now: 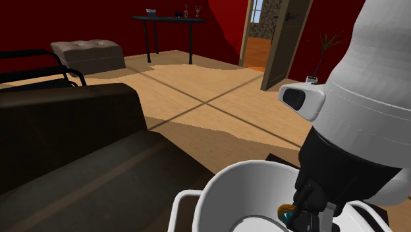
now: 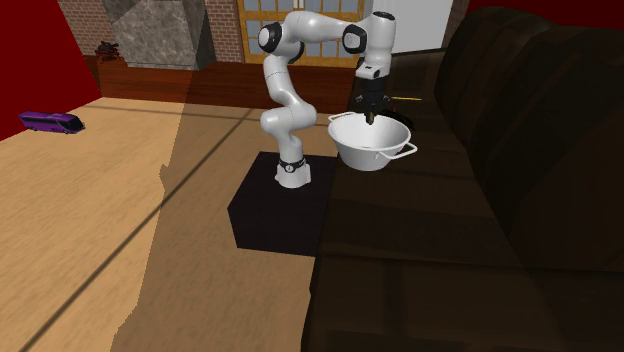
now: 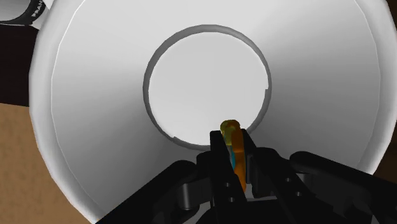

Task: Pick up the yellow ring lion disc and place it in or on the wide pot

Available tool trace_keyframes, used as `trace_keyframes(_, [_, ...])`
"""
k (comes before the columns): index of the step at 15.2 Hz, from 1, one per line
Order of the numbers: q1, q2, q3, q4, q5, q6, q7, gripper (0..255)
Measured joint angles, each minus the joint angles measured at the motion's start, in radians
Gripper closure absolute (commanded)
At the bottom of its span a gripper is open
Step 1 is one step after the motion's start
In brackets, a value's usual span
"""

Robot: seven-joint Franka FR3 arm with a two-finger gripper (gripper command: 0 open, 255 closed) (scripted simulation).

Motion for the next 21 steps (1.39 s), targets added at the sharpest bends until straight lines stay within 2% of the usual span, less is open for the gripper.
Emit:
trace_keyframes(9, [0.005, -0.007, 0.013, -0.042, 0.012, 0.036, -0.002, 255])
trace_keyframes(10, [0.005, -0.007, 0.013, -0.042, 0.012, 0.036, -0.002, 0])
trace_keyframes(16, [0.005, -0.007, 0.013, -0.042, 0.012, 0.036, -0.002, 0])
trace_keyframes(21, [-0.007, 0.012, -0.019, 0.077, -0.017, -0.064, 0.007, 0])
